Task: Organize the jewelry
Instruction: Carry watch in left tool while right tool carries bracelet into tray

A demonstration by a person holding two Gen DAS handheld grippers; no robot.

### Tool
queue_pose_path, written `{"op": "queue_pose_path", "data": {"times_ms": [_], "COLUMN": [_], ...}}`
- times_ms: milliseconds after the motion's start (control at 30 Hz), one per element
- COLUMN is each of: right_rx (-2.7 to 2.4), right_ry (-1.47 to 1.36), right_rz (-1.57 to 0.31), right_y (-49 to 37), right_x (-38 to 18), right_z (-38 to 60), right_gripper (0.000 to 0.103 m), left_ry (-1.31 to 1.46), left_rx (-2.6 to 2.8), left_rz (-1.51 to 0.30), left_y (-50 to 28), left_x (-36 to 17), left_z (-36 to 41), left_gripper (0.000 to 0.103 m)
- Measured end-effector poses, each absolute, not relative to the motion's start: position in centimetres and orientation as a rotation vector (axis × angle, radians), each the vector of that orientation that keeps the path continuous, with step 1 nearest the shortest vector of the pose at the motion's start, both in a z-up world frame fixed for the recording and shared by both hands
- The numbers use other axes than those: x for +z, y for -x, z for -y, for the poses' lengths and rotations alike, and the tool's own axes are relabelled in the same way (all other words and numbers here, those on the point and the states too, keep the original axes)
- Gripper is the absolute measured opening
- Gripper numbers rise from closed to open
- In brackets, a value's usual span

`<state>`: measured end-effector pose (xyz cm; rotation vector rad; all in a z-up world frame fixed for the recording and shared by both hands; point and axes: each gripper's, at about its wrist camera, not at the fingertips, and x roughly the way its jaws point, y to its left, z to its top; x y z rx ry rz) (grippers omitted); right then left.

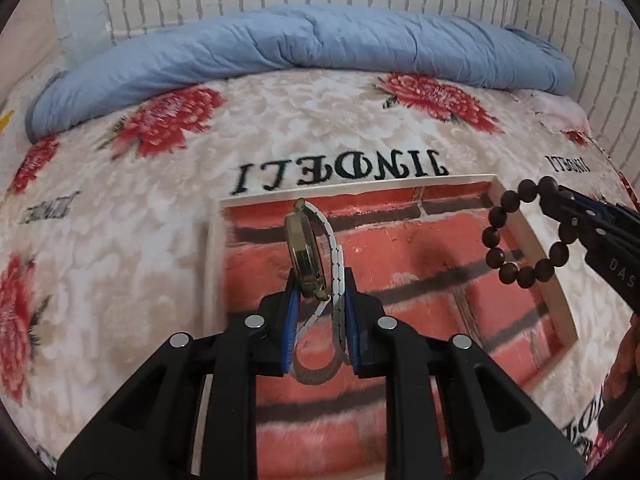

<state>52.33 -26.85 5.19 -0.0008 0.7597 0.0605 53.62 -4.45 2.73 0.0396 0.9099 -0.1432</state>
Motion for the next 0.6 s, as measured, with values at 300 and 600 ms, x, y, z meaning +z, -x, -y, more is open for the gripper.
{"op": "queue_pose_path", "data": {"times_ms": [300,600], "right_rx": [-0.002,-0.019], "right_ry": [0.014,0.090], "right_rz": [-0.862,-0.944], "right_y": [-54.8,-56.3], "right_x": [0.5,-2.7], "right_z": [28.9,27.7], "right_gripper": [0.020,0.020], "left_ry": [-0.053,-0.067], "left_rx": [-0.149,-0.143], "left_rz": [-0.992,-1.013], "left_y": [-56.6,-57.6], "left_x": [-1.8,-2.7], "left_z": [5.6,5.8], "left_gripper": [0.019,0.022]}}
